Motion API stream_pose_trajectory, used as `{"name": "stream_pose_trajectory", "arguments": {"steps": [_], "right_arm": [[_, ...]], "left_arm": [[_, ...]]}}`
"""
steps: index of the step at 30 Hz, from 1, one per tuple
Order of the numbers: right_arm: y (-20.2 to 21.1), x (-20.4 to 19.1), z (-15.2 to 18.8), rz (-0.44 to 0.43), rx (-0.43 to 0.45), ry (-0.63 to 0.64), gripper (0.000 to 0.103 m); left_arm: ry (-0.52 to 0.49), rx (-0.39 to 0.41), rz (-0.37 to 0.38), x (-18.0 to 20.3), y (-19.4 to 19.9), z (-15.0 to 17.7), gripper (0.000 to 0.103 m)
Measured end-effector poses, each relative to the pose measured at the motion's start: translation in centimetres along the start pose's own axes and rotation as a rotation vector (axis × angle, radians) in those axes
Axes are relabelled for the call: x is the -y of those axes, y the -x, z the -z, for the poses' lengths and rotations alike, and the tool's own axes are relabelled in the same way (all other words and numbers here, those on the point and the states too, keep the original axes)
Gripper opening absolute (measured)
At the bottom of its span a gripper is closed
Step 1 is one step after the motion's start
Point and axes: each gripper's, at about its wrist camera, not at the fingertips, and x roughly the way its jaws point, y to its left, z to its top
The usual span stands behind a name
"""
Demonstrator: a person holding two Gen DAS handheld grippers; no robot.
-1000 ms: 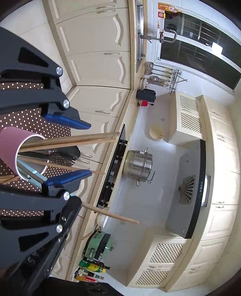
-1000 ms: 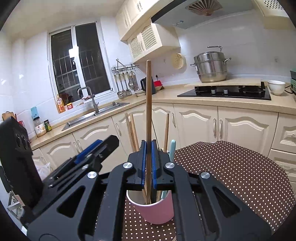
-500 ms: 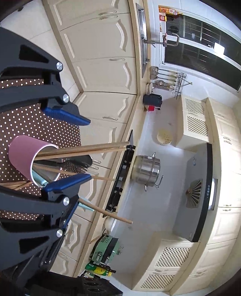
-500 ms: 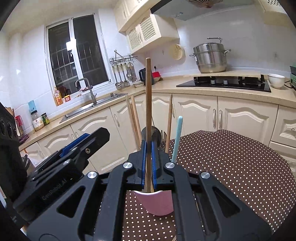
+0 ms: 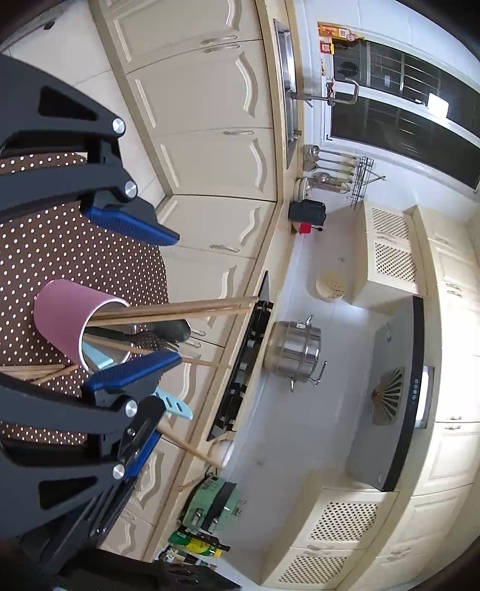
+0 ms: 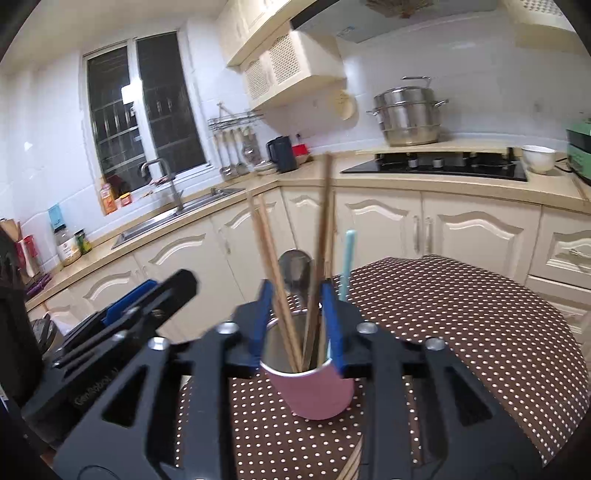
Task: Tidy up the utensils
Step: 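Move both tools back down to the chopstick pile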
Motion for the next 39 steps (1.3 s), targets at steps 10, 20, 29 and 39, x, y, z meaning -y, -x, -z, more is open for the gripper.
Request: {"name": "stream_pose_trajectory", "arguments": {"steps": [10,20,29,39], "right_arm": [[3.4,0.4,-0.2,-0.001,0.044,0.001,0.050],[6.3,2.9,0.3,0.027,0.063,-0.034,0.056],[7.6,5.9,2.0,0.054,0.026,-0.086,0.060],[5.2,9.3,5.4,0.101,-0.199,-0.152,0.063]], "left_arm": [[-0.037,0.029,-0.033,1.9,3.0,-0.6,0.061],[-0.102,-0.008,-0.040,4.7,4.4,0.0,0.062],[-0.154,-0.182,0.001,6.5,2.1,1.8,0.066],[-0.362,-0.599,-0.030,7.3,-3.8,8.3,0.066]]}}
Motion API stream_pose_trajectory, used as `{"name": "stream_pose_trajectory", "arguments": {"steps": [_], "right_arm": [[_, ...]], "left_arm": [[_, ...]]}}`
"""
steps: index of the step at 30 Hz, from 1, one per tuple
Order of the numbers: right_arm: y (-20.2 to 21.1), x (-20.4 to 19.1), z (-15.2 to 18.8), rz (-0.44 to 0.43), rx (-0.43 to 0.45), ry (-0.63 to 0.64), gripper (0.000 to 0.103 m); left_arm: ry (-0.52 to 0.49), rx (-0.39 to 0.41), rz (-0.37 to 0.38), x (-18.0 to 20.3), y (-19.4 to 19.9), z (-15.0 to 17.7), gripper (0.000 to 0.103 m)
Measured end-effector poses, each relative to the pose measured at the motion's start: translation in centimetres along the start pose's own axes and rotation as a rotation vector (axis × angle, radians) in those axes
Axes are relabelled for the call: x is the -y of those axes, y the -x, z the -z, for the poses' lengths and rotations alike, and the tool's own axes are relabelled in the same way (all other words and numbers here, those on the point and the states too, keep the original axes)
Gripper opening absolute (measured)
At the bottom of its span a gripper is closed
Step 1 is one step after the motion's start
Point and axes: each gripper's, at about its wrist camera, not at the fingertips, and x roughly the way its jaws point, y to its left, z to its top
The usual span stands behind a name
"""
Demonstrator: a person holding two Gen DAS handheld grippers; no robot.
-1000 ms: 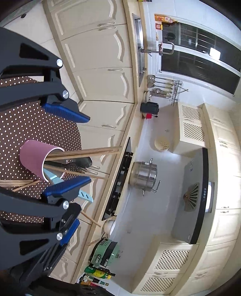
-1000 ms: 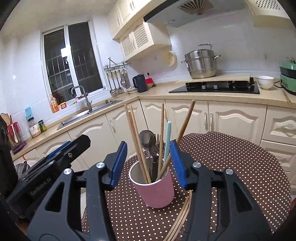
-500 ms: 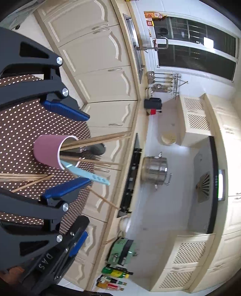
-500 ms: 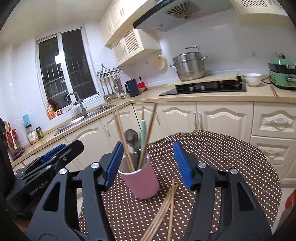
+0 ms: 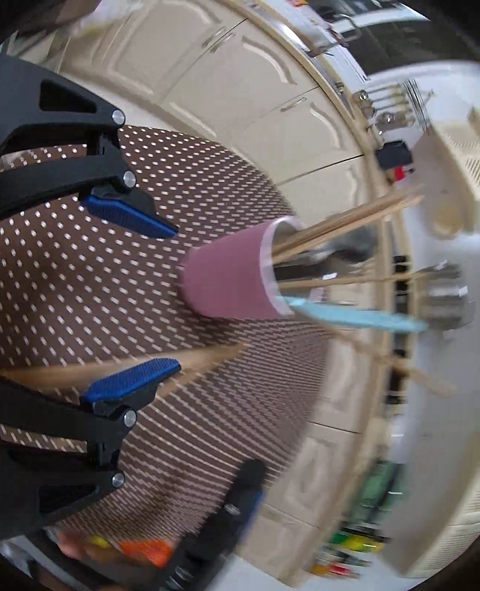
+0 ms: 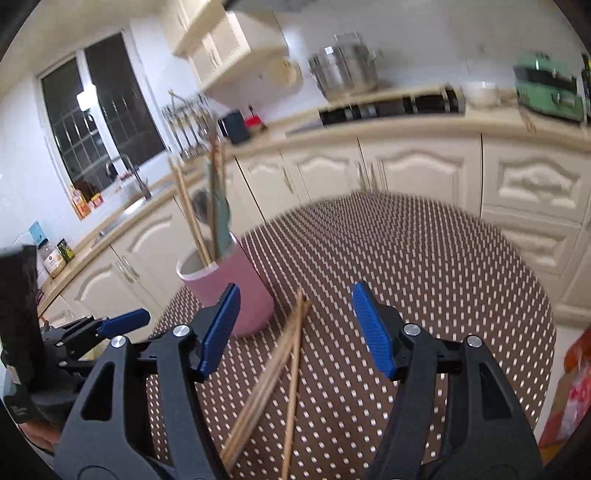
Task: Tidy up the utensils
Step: 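Move both tools back down to the chopstick pile, then grasp a wooden chopstick with the left tool while the right tool grasps another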
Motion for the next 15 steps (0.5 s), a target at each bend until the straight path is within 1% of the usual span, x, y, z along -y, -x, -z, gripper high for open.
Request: {"name": "stream_pose_trajectory", "arguments": {"steps": [3,6,9,11,15], "right_arm": [[-1.4,0.7,1.0,0.014,-0.081,-0.004,0.063],[-2.2,1.2,1.8,0.018,-0.138,-0.001,0.064],[-2.5,1.5,2.4,0.015,-0.164,0.003,0.064],[-2.6,1.9,2.7,0.017,-0.171,-0.001,0.064],[-2.7,2.8,3.2,0.023,-0.178,-0.013,0.065]], "left_arm": [[-0.036,-0.081,0.012,0.8,-2.0,0.4,0.066],[-0.070,-0.108,-0.007,1.5,-3.2,0.8,0.066],[-0.100,-0.142,-0.022,2.1,-4.7,1.1,0.066],[-0.107,-0.152,-0.037,2.5,-5.4,1.2,0.066],[-0.106,-0.158,-0.034,2.7,-6.1,1.3,0.066]]}}
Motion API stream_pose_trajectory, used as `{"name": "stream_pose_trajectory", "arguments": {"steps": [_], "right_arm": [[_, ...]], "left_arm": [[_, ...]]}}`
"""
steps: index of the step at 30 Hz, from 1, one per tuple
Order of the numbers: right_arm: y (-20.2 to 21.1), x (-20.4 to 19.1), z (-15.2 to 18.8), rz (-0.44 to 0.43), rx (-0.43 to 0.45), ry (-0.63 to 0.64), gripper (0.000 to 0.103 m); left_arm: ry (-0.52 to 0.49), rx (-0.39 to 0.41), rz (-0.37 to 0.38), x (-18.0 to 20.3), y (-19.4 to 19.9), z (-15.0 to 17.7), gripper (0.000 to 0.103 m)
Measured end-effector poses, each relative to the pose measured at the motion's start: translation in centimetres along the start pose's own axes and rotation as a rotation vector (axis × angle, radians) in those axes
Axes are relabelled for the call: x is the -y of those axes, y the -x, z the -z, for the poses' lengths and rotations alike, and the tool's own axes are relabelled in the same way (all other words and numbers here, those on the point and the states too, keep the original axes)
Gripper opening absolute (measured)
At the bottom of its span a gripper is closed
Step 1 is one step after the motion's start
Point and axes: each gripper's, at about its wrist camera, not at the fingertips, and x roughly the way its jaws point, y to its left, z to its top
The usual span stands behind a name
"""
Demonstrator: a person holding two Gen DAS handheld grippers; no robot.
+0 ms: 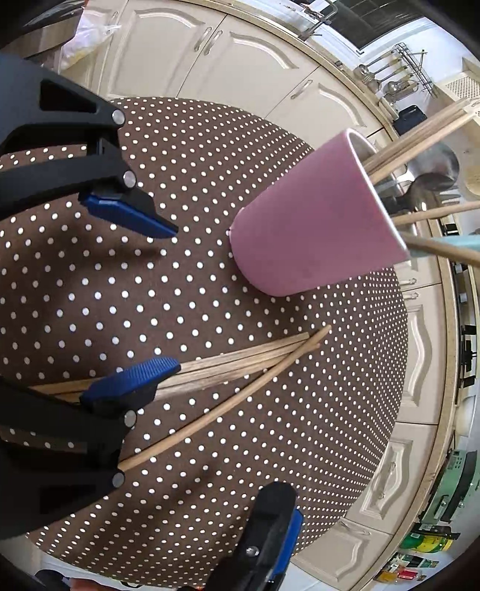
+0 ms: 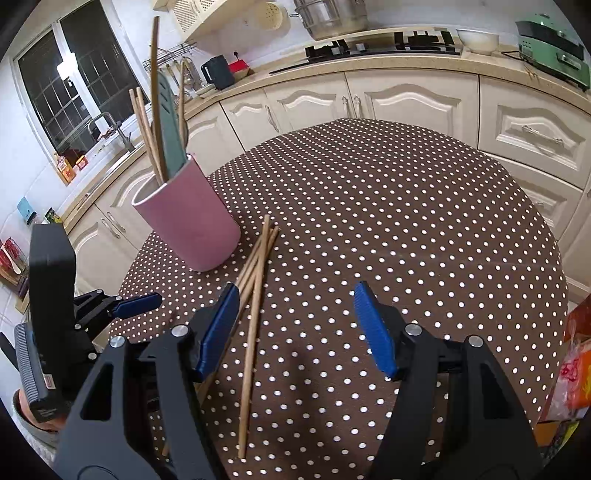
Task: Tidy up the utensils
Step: 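Grasp a wooden chopstick with the left tool while the right tool grasps another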
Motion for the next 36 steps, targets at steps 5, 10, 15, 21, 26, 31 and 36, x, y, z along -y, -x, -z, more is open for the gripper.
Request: {"name": "stream_pose_trajectory", "arguments": {"steps": [5,10,15,21,26,31,36], "right_arm": [[0.3,1.2,0.5,-0.003,-0.007,-0.014,0.065],[0.1,1.5,0.1,-0.007,-0.012,-0.021,0.065],[-0.3,1.3,0.0,-0.009,-0.020,-0.025,0.065],[-0.7,2.0,0.2,-0.005,-0.026,-0.032,0.066],[-0.8,2.3,0.4,-0.004,-0.030,-0.037,0.066],[-1.1,1.7,0.3,-0.003,-0.046,-0.021,0.066],[-1.2,1.1,-0.1,0.010,-0.061,-0.001,0.066]], "left_arm": [[0.023,0.033,-0.015,-0.2,0.4,-0.8,0.066],[-0.001,0.035,0.001,-0.1,0.7,-1.0,0.066],[-0.022,0.031,0.002,1.5,0.0,-1.1,0.066],[0.029,0.006,0.001,0.1,-0.5,-1.2,0.066],[0.040,0.004,0.012,-0.4,-0.8,-1.2,0.066],[-0.007,-0.014,0.008,0.9,-1.7,-2.1,0.066],[0.064,-0.019,0.128,-0.1,-2.0,-2.2,0.040]]}}
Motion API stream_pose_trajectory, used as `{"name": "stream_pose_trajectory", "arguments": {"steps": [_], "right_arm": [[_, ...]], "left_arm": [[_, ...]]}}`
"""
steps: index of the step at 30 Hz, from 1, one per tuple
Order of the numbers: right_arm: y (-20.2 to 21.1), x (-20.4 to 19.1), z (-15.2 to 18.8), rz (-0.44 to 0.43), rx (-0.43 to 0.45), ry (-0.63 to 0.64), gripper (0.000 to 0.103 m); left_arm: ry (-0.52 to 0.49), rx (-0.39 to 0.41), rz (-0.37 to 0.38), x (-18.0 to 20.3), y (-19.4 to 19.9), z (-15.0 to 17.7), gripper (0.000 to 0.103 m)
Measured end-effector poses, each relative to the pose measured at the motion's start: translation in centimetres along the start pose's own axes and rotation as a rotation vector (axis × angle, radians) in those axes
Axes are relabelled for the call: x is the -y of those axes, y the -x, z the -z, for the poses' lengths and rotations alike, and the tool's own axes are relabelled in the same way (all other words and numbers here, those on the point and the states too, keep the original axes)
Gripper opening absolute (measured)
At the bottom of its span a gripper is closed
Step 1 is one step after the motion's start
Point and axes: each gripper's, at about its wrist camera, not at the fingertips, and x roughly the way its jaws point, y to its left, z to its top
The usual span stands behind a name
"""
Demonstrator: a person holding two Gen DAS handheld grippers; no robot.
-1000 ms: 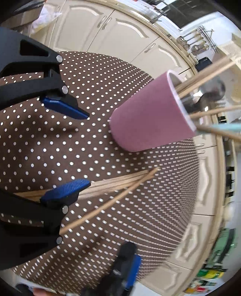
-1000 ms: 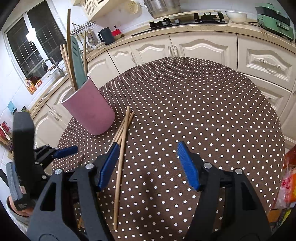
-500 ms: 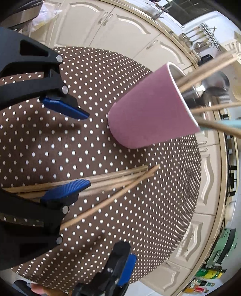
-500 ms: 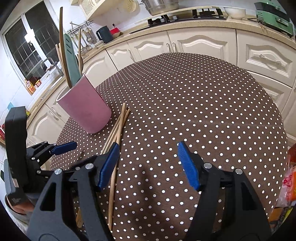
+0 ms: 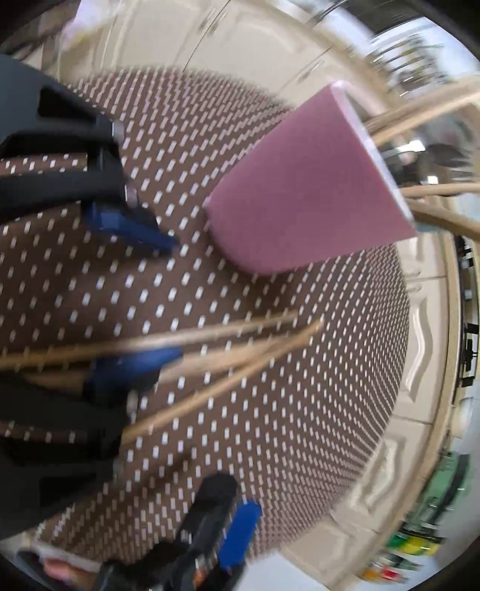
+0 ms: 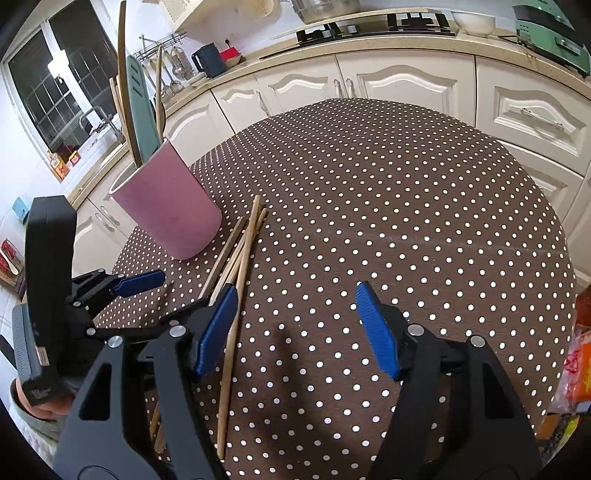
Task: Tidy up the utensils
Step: 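Grasp a wooden chopstick with the left tool while the right tool grasps another, then lift both chopsticks upright and carry them above the pink cup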
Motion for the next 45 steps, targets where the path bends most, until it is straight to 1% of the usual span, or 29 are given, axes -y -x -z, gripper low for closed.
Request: {"name": "stream_pose_trajectory", "arguments": {"steps": [1,2,3,4,6,9,12,17,18,20,23,24,25,27,28,30,31,32,34,36,37,40,42,44,45], "right_arm": [[-0.1,-0.1,-0.1,0.005,-0.004,0.004,0.066],[-0.2,-0.3,-0.2,0.011,-0.012,0.011,0.066],[-0.3,-0.5,-0.3,0.019,-0.021,0.019,0.066],[-0.4,-0.7,-0.5,0.026,-0.030,0.030,0.066],[-0.8,-1.2,-0.9,0.039,-0.051,0.050,0.066],[-1.3,-2.3,-1.4,0.087,-0.080,0.080,0.066],[-2.5,-3.8,-2.0,0.107,-0.130,0.119,0.066],[-4.9,-5.7,-2.9,0.139,-0.208,0.174,0.065],[-5.2,-6.0,-3.1,0.142,-0.219,0.182,0.063],[-6.2,-6.5,-3.4,0.166,-0.253,0.204,0.049],[-7.4,-6.8,-3.8,0.186,-0.289,0.214,0.038],[-7.7,-6.9,-4.0,0.191,-0.299,0.218,0.037],[-8.1,-7.0,-4.1,0.201,-0.310,0.224,0.034],[-8.7,-7.4,-4.5,0.217,-0.322,0.239,0.034],[-8.9,-7.5,-4.7,0.219,-0.327,0.240,0.032],[-9.5,-7.8,-5.3,0.212,-0.338,0.240,0.024],[-9.8,-7.8,-5.6,0.213,-0.339,0.236,0.015],[-9.9,-7.7,-5.8,0.210,-0.334,0.229,0.010],[-10.4,-7.4,-7.0,0.191,-0.321,0.206,0.007],[-10.2,-6.4,-7.4,0.162,-0.295,0.178,0.006],[-10.0,-6.0,-7.5,0.150,-0.286,0.166,0.006],[-8.5,-4.4,-7.6,0.109,-0.244,0.129,0.006],[-7.1,-3.6,-7.8,0.069,-0.200,0.103,0.006],[-5.1,-3.0,-8.2,0.037,-0.127,0.082,0.006],[-4.2,-2.9,-8.4,0.020,-0.090,0.073,0.006]], "left_arm": [[0.004,0.003,-0.006,-0.2,0.1,0.1,0.028],[-0.003,0.004,-0.008,-0.2,0.3,0.3,0.021],[-0.002,0.002,0.006,-0.3,0.5,0.5,0.009],[0.006,0.001,0.012,-0.4,0.6,0.7,0.007],[0.026,0.000,0.030,-0.9,0.9,1.1,0.006],[0.058,0.001,0.074,-1.8,1.5,2.4,0.006],[0.094,0.006,0.111,-2.5,2.4,3.9,0.005],[0.142,0.019,0.131,-4.3,3.7,6.3,0.005],[0.151,0.023,0.124,-4.7,3.9,6.6,0.005],[0.178,0.036,0.099,-5.8,4.5,7.2,0.005],[0.227,0.048,0.055,-8.5,4.8,7.7,0.005],[0.248,0.050,0.047,-10.0,5.0,8.1,0.005],[0.265,0.051,0.046,-10.7,5.0,8.1,0.005],[0.296,0.054,0.038,-11.9,5.1,8.1,0.005],[0.304,0.057,0.038,-12.5,5.2,8.1,0.005],[0.327,0.060,0.040,-13.4,5.2,7.9,0.005],[0.333,0.063,0.043,-14.0,5.1,7.7,0.005],[0.340,0.069,0.047,-14.2,5.1,7.3,0.005],[0.352,0.091,0.057,-14.4,5.7,7.7,0.005],[0.362,0.138,0.072,-14.7,6.5,7.8,0.005],[0.367,0.160,0.079,-13.7,6.4,7.4,0.005],[0.409,0.253,0.108,-13.6,7.5,7.7,0.005],[0.430,0.302,0.128,-14.0,8.3,7.8,0.005],[0.438,0.376,0.145,-14.0,9.7,8.0,0.005],[0.436,0.400,0.147,-13.8,10.2,8.1,0.005]]}}
